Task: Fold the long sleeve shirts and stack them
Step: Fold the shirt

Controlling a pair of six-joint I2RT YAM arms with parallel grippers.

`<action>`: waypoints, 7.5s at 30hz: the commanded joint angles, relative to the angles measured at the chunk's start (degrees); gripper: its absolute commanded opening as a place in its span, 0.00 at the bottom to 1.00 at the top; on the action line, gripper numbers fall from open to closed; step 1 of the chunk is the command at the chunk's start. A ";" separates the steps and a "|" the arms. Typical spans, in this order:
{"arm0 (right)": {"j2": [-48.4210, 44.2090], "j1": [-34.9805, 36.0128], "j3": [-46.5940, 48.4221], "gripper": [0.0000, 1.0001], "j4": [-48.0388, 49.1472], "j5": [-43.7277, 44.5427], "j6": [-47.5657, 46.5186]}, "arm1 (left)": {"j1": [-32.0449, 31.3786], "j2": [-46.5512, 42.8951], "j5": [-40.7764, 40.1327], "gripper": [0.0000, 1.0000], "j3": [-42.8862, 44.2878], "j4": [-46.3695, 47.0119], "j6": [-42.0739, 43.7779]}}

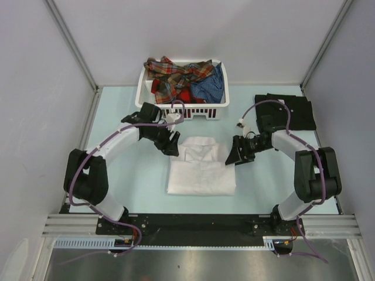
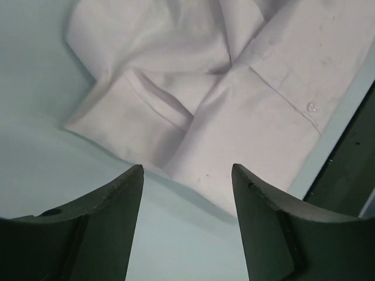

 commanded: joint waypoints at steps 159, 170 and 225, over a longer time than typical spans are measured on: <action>-1.22 8.00 18.39 0.58 -0.74 -3.04 4.93 | -7.16 6.18 -10.05 0.62 12.94 10.12 4.81; -13.46 24.78 -6.49 0.89 24.11 -7.63 25.13 | -3.37 -15.55 27.13 0.98 -19.99 30.69 -41.15; 24.08 5.37 2.89 0.82 34.97 1.08 33.51 | 14.64 16.01 18.18 0.85 -22.39 47.76 -54.30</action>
